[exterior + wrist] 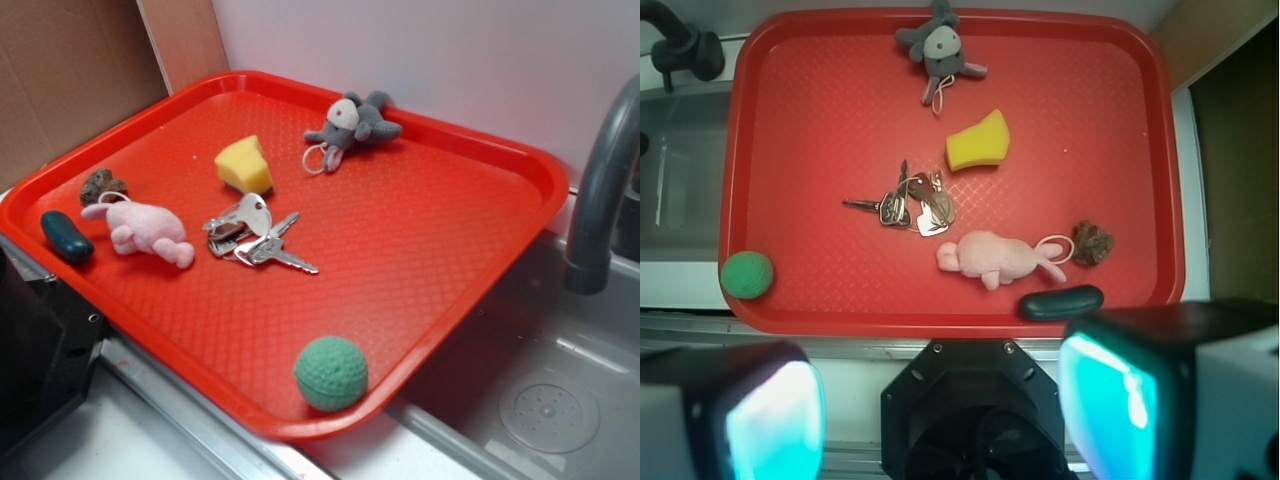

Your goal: Grab the pink bunny.

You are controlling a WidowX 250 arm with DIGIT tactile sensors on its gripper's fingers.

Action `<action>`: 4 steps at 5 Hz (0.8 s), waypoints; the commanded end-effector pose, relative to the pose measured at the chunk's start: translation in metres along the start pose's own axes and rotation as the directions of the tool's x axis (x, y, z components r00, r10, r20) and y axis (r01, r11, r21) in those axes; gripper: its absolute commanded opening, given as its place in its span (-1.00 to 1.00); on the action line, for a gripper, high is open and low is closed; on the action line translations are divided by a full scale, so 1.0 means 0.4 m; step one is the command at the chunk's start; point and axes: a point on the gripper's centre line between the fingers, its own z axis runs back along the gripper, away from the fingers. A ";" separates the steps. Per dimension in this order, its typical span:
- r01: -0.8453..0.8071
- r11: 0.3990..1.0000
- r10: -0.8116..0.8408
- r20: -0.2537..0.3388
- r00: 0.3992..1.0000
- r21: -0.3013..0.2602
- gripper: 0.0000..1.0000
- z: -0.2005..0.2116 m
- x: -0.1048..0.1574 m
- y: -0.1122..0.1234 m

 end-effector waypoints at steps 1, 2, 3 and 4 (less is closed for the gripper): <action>0.000 1.000 0.000 0.000 1.000 0.000 1.00 0.000 0.000 0.000; 0.163 0.986 -0.162 -0.046 0.986 0.018 1.00 -0.046 0.015 0.120; 0.375 0.927 -0.374 -0.064 0.925 -0.002 1.00 -0.108 0.019 0.175; 0.584 0.808 -0.589 -0.066 0.805 -0.082 1.00 -0.197 0.006 0.201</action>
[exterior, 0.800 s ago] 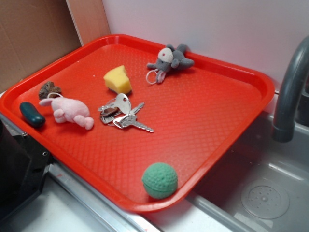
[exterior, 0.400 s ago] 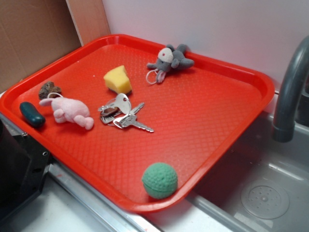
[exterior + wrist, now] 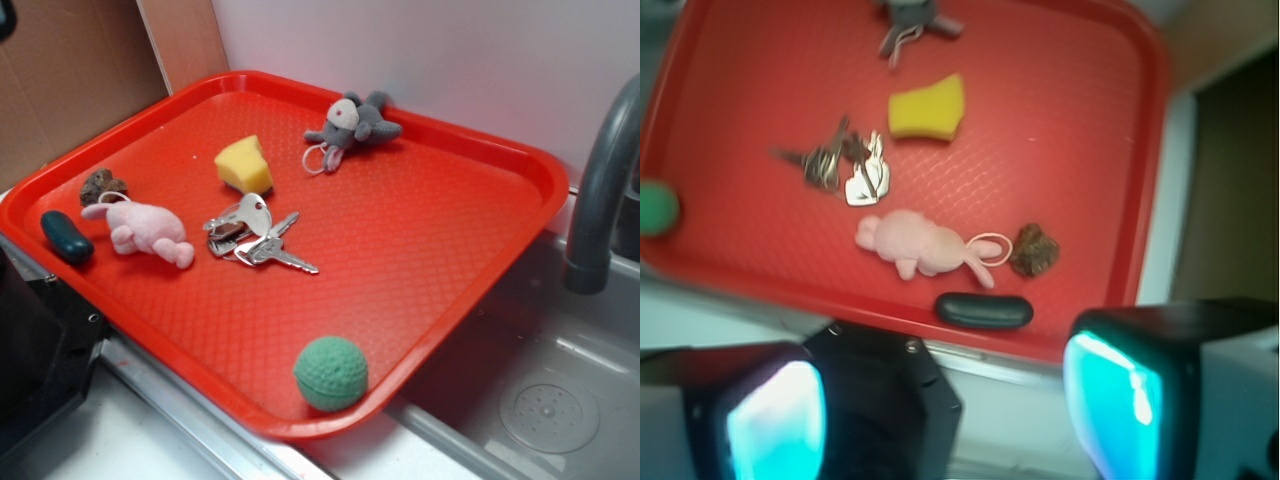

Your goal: Grab the pink bunny.

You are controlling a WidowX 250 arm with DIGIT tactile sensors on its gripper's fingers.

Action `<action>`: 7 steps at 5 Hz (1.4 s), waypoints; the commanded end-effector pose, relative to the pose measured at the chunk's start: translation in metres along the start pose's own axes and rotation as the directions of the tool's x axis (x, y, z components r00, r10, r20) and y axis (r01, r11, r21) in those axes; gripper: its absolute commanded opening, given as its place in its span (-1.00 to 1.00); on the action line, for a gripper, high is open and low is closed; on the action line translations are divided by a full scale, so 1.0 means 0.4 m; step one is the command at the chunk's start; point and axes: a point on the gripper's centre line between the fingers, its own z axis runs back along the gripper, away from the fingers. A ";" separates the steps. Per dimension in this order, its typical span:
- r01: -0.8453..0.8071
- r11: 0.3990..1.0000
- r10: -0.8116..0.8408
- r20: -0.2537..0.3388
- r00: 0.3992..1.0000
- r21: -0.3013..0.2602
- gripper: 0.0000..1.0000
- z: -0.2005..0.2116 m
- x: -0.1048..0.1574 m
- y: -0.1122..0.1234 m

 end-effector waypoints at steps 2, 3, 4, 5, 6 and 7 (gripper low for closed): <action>0.234 0.971 -0.234 0.006 0.972 -0.050 1.00 -0.077 -0.003 0.027; 0.234 0.971 -0.234 0.006 0.972 -0.050 1.00 -0.077 -0.003 0.027; 0.281 0.960 -0.280 -0.064 0.958 0.002 1.00 -0.204 0.013 0.001; 0.357 0.934 -0.356 -0.051 0.933 0.014 1.00 -0.277 -0.025 -0.007; 0.393 0.919 -0.392 -0.051 0.918 0.008 1.00 -0.320 -0.024 -0.014; 0.434 0.901 -0.434 -0.067 0.898 -0.024 1.00 -0.379 -0.046 -0.033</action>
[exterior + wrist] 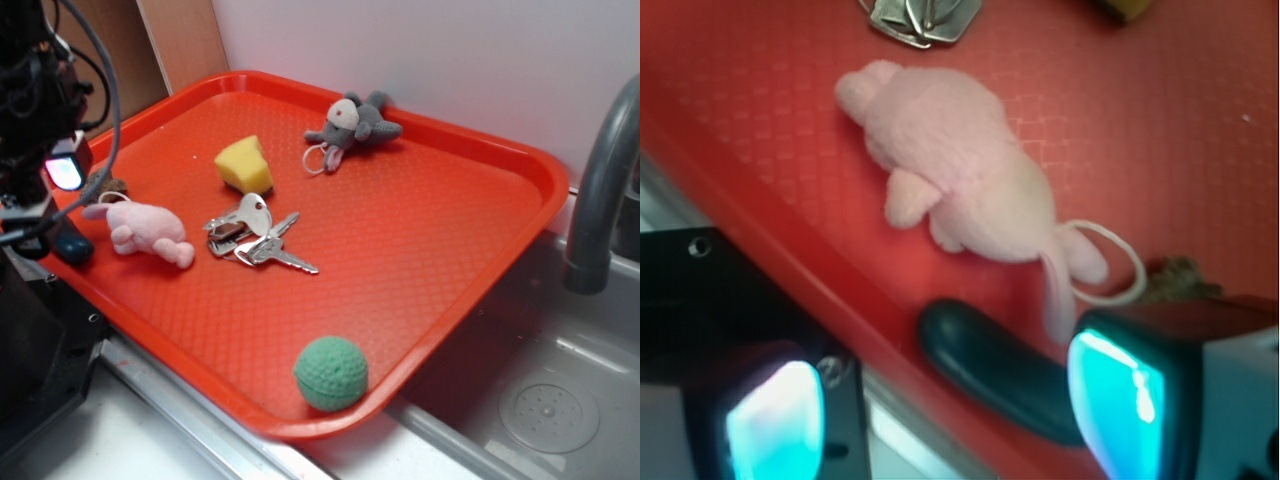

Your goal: Grab the pink bunny.

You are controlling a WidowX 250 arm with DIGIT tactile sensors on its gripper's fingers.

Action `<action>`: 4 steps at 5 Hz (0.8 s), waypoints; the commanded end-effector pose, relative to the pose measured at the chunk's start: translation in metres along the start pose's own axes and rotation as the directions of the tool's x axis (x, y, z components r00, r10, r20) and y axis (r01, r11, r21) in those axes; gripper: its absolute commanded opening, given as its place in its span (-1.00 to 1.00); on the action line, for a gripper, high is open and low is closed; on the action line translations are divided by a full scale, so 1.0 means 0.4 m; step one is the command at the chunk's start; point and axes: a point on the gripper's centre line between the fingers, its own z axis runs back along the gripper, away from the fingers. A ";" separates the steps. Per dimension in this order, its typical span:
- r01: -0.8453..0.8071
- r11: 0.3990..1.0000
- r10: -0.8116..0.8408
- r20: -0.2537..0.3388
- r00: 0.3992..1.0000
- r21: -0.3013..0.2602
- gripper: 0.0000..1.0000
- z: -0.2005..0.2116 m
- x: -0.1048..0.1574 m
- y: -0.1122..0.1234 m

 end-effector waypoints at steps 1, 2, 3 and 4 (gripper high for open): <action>0.088 0.996 -0.088 -0.009 0.996 -0.020 1.00 -0.054 0.009 -0.015; 0.106 0.994 -0.106 -0.015 0.994 -0.012 1.00 -0.056 0.009 -0.016; 0.133 0.991 -0.133 -0.026 0.991 -0.019 1.00 -0.057 0.006 -0.013; 0.133 0.991 -0.133 -0.026 0.991 -0.019 1.00 -0.057 0.006 -0.013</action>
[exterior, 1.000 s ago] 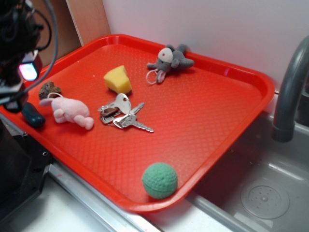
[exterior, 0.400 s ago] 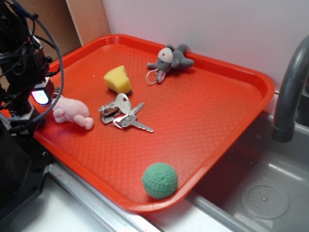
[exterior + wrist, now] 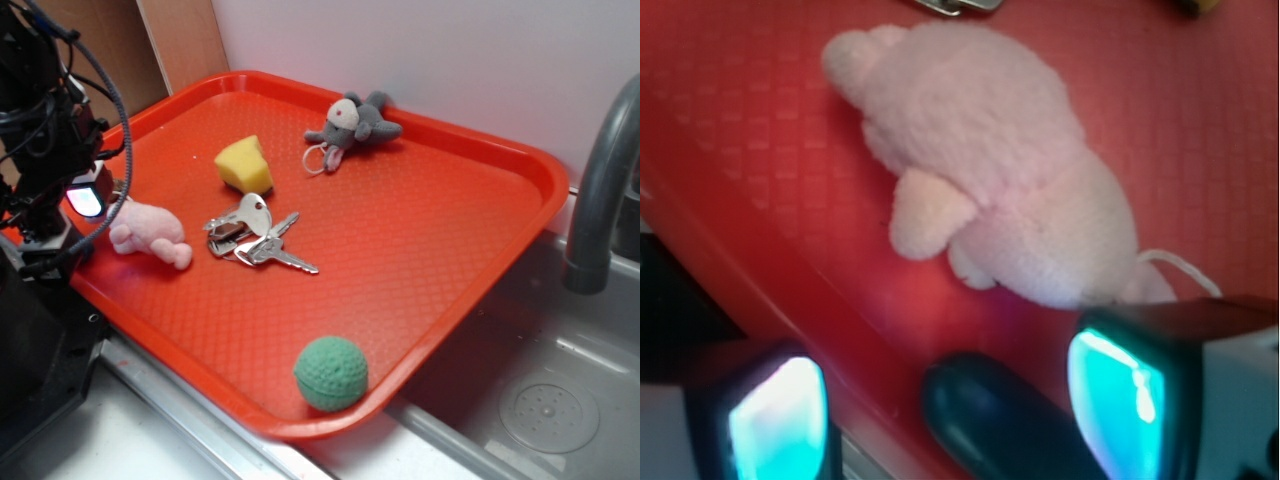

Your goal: Grab the pink bunny.

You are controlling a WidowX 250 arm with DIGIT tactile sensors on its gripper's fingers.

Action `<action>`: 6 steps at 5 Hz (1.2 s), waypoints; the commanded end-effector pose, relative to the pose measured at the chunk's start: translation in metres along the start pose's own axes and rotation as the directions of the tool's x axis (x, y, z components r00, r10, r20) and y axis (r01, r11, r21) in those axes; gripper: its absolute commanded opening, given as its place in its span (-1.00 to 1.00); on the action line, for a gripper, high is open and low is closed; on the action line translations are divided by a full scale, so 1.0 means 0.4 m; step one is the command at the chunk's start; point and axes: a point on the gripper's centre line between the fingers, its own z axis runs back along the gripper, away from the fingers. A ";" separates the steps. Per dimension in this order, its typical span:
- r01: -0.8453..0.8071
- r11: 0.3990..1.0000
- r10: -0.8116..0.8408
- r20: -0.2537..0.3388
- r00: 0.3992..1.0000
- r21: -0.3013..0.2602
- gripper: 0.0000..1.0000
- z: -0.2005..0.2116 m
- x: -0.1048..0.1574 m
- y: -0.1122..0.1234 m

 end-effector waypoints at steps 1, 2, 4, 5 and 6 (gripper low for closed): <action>0.077 0.997 -0.077 -0.019 0.997 -0.009 1.00 -0.002 0.010 -0.002; 0.077 0.997 -0.077 -0.019 0.997 -0.009 1.00 -0.002 0.010 -0.002; 0.073 0.997 -0.074 0.063 0.995 0.018 1.00 0.032 0.062 0.051; 0.084 0.996 -0.084 0.036 0.996 0.012 1.00 0.016 0.082 0.070; 0.091 0.996 -0.091 0.018 0.996 -0.003 1.00 -0.013 0.089 0.073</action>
